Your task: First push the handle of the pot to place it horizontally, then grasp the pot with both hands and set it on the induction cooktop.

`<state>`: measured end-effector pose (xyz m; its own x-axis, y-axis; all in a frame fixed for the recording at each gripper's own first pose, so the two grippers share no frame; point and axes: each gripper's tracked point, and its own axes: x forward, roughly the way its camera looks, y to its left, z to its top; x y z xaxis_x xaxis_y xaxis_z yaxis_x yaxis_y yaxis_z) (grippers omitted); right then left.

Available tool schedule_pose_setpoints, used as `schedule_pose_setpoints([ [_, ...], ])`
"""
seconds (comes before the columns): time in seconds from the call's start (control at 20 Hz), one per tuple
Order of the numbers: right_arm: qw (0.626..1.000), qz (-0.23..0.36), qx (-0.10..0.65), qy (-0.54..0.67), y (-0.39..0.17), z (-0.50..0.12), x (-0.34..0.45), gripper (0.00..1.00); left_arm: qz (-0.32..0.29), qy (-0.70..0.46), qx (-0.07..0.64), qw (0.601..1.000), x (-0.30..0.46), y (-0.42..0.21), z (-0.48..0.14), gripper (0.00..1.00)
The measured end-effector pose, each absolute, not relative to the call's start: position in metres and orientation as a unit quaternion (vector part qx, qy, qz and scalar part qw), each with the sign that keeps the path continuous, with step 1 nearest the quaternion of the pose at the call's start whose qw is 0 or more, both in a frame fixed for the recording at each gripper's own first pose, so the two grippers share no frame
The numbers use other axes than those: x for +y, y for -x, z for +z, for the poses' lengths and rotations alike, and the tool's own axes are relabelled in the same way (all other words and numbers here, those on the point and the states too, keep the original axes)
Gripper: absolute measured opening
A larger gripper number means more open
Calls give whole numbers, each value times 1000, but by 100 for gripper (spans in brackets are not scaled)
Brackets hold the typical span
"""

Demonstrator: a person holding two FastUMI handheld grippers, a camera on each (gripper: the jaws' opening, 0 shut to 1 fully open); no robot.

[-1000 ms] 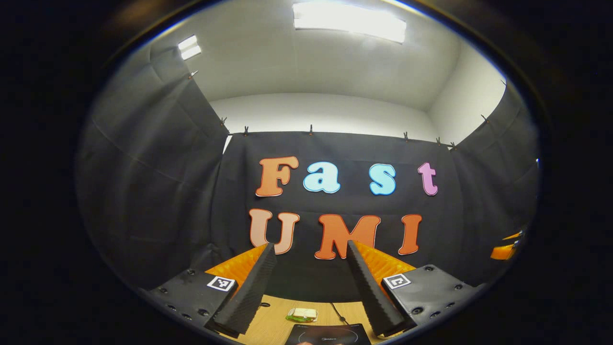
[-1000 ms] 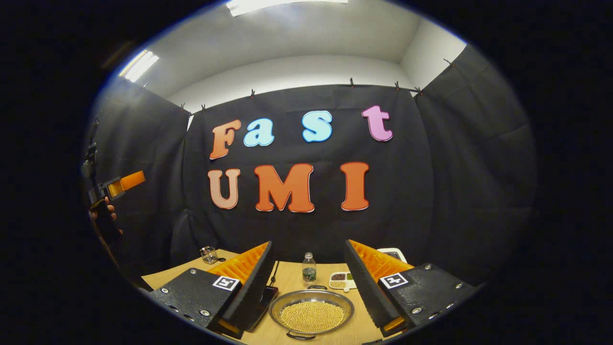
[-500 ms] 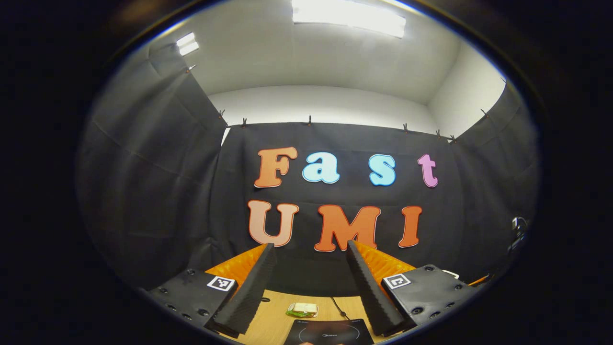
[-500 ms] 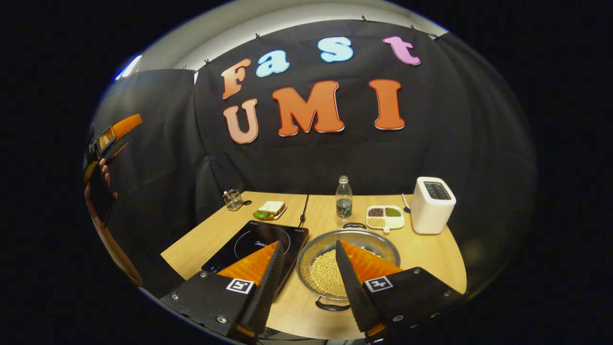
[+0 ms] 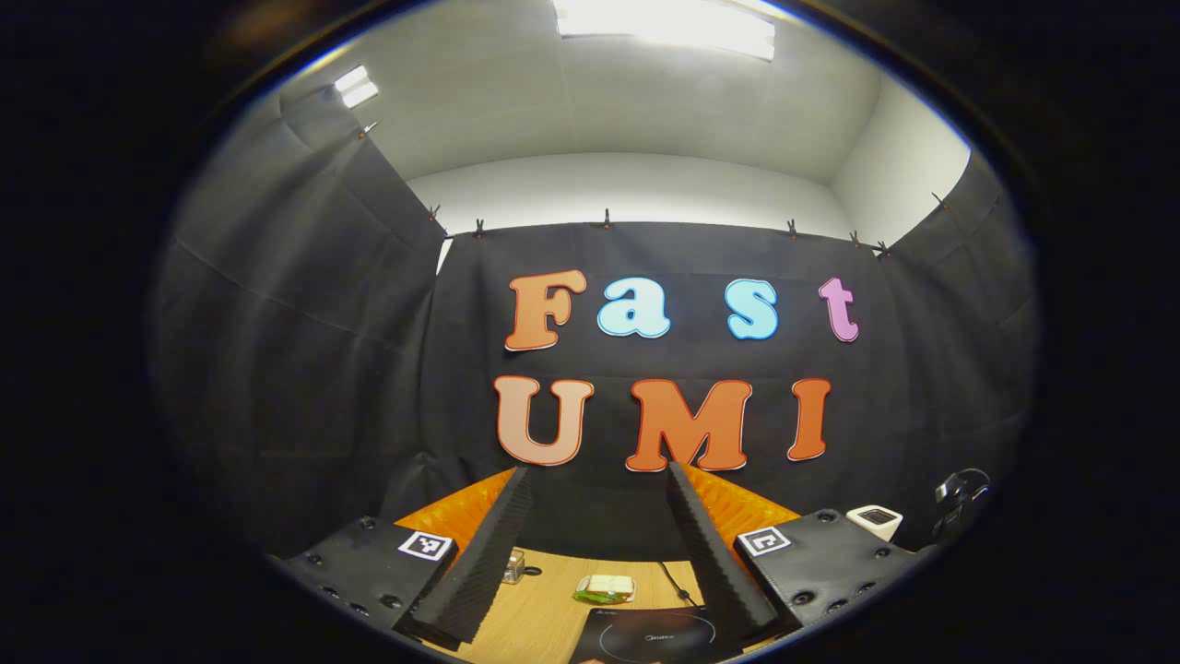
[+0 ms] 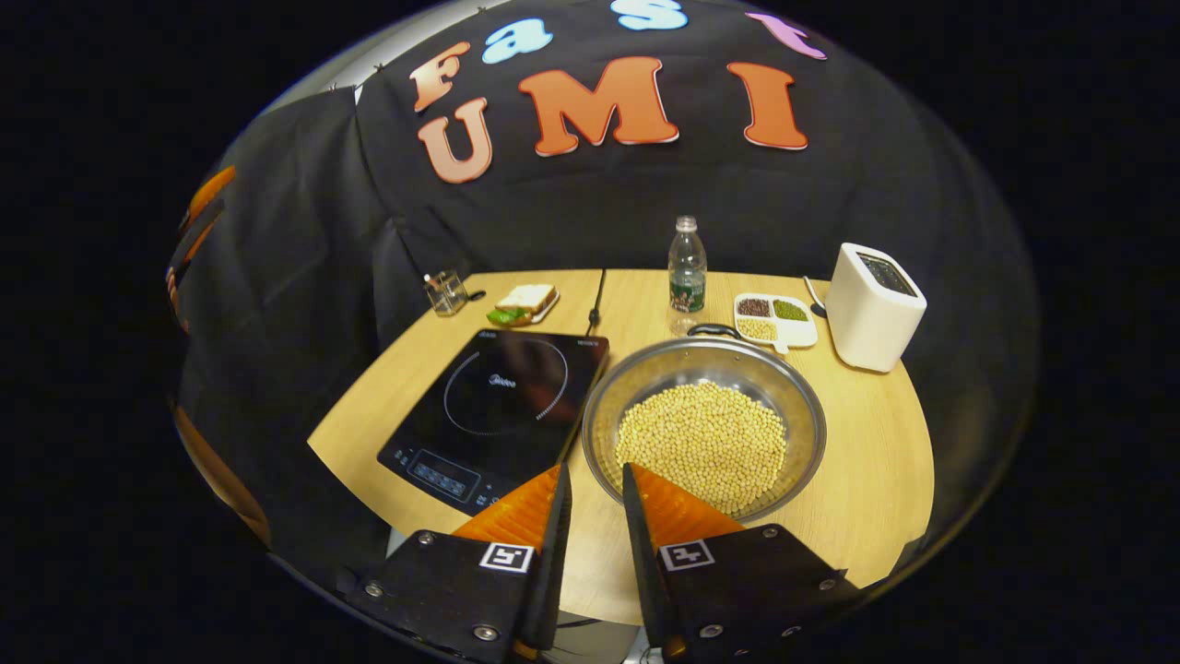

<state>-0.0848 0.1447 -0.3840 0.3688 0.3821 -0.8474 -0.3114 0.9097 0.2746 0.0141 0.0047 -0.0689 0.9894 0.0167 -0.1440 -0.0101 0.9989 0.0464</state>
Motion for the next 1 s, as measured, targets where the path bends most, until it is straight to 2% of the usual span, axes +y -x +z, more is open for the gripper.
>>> schedule_pose_setpoints([
  [0.1, 809, 214, 547, -29, 96, -402, 151, 36, 4, -21, 73, 997, 3, -13, -70, 96],
  [0.3, 774, 212, 596, -32, 114, -429, 155, 18, 4, -19, 74, 997, 7, -11, -72, 97],
  [0.5, 732, 213, 644, -59, 133, -451, 159, 13, 9, -19, 80, 997, 13, -13, -79, 97],
  [0.55, 730, 212, 648, -55, 134, -448, 158, 5, 10, -18, 83, 996, 14, -13, -80, 97],
  [0.6, 729, 210, 649, -48, 134, -450, 157, 11, 10, -17, 85, 996, 15, -12, -83, 97],
  [0.85, 722, 196, 662, -41, 131, -465, 153, 0, 17, -17, 95, 995, 19, -14, -90, 100],
  [1.0, 715, 190, 671, -42, 134, -475, 151, 0, 14, -13, 97, 995, 17, -14, -91, 100],
])
